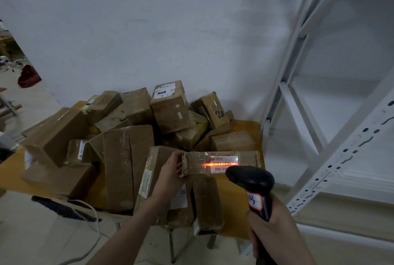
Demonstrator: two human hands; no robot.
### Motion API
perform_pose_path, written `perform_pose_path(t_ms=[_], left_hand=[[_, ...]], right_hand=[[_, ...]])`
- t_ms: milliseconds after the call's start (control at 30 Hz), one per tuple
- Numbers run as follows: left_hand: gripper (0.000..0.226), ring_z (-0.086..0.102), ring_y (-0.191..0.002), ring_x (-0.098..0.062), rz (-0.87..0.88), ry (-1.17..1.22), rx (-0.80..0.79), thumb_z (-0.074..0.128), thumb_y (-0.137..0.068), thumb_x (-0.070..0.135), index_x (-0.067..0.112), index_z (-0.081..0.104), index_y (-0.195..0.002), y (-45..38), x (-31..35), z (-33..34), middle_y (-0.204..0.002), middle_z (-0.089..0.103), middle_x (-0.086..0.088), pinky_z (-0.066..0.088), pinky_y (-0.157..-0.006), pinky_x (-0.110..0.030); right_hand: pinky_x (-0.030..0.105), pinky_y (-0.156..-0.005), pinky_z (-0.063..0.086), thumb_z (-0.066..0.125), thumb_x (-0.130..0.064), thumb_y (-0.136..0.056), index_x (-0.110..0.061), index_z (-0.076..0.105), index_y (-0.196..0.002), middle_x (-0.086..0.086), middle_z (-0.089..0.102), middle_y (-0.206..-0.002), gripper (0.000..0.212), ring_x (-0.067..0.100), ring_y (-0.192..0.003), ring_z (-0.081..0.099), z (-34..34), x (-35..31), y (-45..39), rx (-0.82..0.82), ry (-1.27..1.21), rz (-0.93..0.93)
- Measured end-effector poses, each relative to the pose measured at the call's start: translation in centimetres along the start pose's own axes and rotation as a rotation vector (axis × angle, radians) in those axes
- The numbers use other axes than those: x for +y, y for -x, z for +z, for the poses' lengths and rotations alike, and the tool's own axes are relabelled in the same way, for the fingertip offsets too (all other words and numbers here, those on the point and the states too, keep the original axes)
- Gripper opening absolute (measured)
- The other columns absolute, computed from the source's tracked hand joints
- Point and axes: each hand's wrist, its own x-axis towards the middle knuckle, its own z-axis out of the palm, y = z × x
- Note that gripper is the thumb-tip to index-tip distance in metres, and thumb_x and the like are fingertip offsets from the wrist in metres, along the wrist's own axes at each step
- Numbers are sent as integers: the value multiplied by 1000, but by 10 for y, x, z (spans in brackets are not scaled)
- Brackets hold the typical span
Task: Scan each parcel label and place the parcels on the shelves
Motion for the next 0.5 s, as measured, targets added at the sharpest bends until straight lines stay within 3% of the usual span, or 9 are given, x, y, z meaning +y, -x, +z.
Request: perform_pose_path(t_ms=[133, 233, 400, 500], left_hand=[[60, 59, -100, 3, -20, 0, 5, 83, -73, 14, 31, 47, -119, -3, 0, 1, -112, 60, 14, 47, -74, -4], [62, 55, -94, 9, -33, 4, 17, 82, -73, 9, 31, 46, -118, -5, 3, -2, -111, 59, 13, 46, -73, -2], [60, 61, -98, 6, -35, 12, 45, 83, -73, 11, 24, 50, -122, -6, 3, -12, -113, 63, 10, 52, -77, -11], [62, 59, -99, 10, -34, -5, 50, 83, -73, 11, 20, 50, -124, -4, 7, -17, -113, 63, 9, 48, -74, -6]], right_hand=[[30, -47, 43, 58, -2, -88, -15, 49, -97, 19, 55, -63, 19, 20, -41, 50, -5, 6, -6, -18, -70, -2], [31, -46, 43, 59, 2, -86, -18, 50, -97, 19, 54, -58, 24, 26, -45, 51, -10, 16, -16, 105, -182, 11], [50, -77, 52, 61, -2, -84, -13, 49, -110, 27, 61, -87, 31, 39, -78, 62, -18, 73, -80, 355, -172, 163], [41, -63, 50, 57, -3, -89, -4, 51, -99, 21, 59, -74, 11, 32, -65, 59, -12, 106, -124, 277, -98, 210]])
